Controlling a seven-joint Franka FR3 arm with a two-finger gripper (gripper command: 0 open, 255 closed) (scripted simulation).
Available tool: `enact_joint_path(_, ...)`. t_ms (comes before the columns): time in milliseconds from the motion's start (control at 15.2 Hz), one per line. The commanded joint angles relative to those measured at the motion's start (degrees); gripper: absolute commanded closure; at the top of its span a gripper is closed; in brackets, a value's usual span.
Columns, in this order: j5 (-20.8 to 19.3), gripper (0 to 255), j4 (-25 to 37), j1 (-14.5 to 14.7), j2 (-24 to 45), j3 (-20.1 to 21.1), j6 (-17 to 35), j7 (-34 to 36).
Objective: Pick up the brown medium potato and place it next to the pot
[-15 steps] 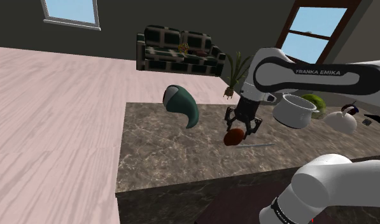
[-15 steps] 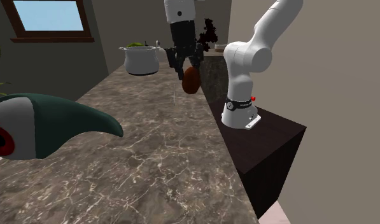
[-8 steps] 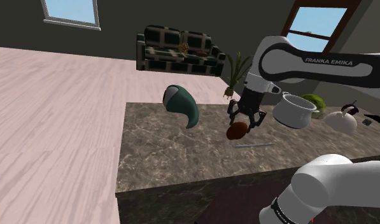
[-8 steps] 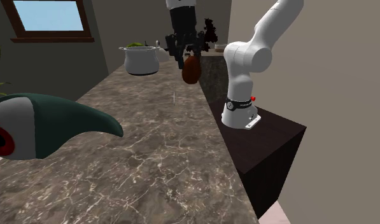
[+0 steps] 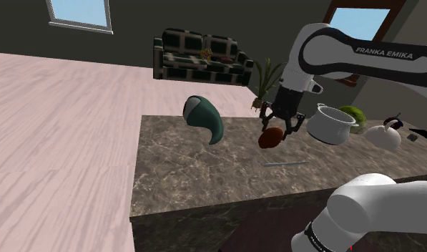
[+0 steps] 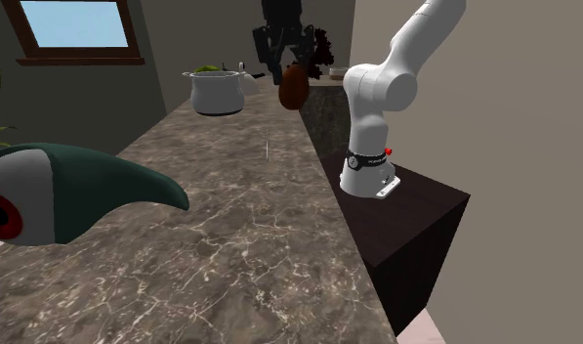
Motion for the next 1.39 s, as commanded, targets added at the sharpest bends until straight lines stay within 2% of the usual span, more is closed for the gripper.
enact_joint_path(0,-0.1,255,1.8,0.0,0.4,-0.1,-1.4,0.3)
enact_joint_path(462,-0.6,255,7.3,-0.2,1.3,-0.6,-5.9,1.0)
enact_joint_path(858,-6.2,255,9.2,-3.1,4.6,-7.6,-5.9,-7.2)
enact_joint_path(1320,-11.6,255,14.2,-6.1,11.1,-15.3,-5.2,-16.4)
